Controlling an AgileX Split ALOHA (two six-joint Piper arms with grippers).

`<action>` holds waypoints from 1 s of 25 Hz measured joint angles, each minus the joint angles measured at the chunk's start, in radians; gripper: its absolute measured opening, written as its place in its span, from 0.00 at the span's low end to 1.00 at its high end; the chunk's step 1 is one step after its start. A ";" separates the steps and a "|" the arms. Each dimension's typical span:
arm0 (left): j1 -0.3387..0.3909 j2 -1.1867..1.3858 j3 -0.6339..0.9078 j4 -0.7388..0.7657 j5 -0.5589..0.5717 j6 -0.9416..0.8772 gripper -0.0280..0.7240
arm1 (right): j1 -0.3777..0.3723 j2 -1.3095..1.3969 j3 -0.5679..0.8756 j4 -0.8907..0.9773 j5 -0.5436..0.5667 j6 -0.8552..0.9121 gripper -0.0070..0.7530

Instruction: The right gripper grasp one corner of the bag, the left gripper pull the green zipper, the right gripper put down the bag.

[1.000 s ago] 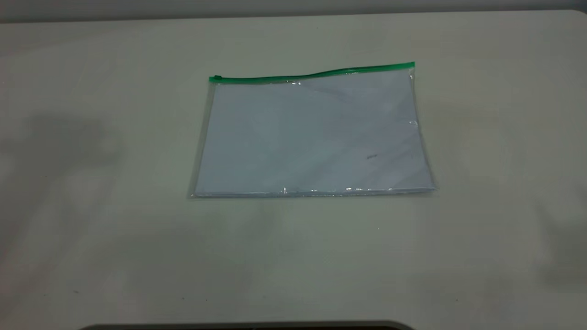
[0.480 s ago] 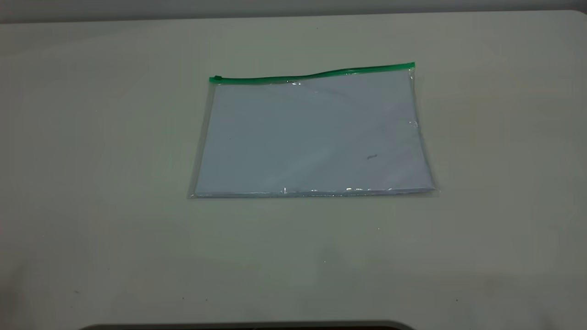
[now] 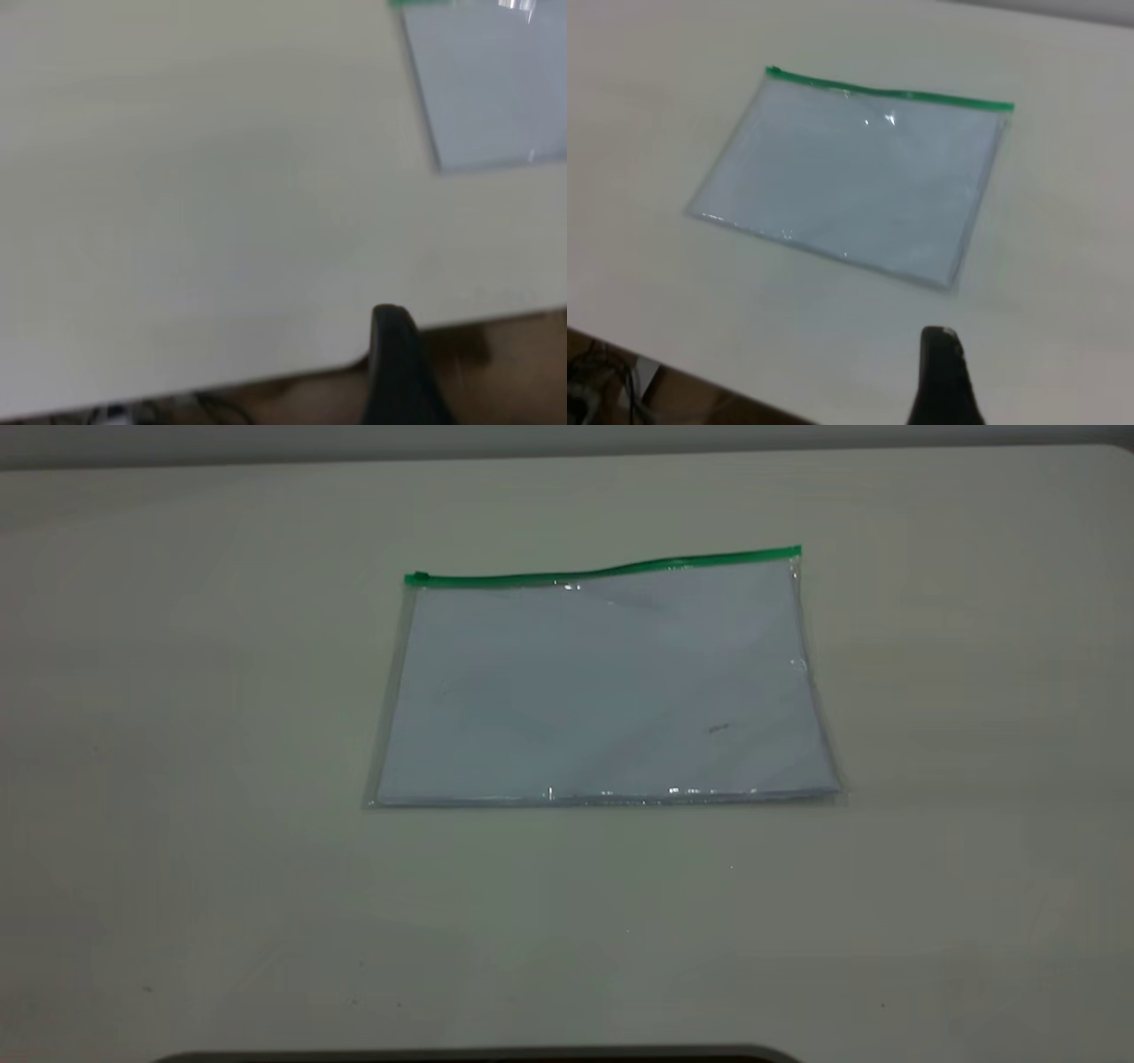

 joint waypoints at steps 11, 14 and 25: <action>0.000 -0.134 0.275 0.000 -0.027 0.000 0.72 | 0.000 -0.241 0.003 -0.039 0.068 0.072 0.77; 0.000 -0.144 0.276 0.000 -0.031 0.000 0.72 | 0.000 -0.288 0.003 -0.157 0.105 0.136 0.77; 0.000 -0.146 0.276 -0.002 -0.035 -0.001 0.72 | 0.012 -0.302 0.042 -0.437 0.138 0.249 0.77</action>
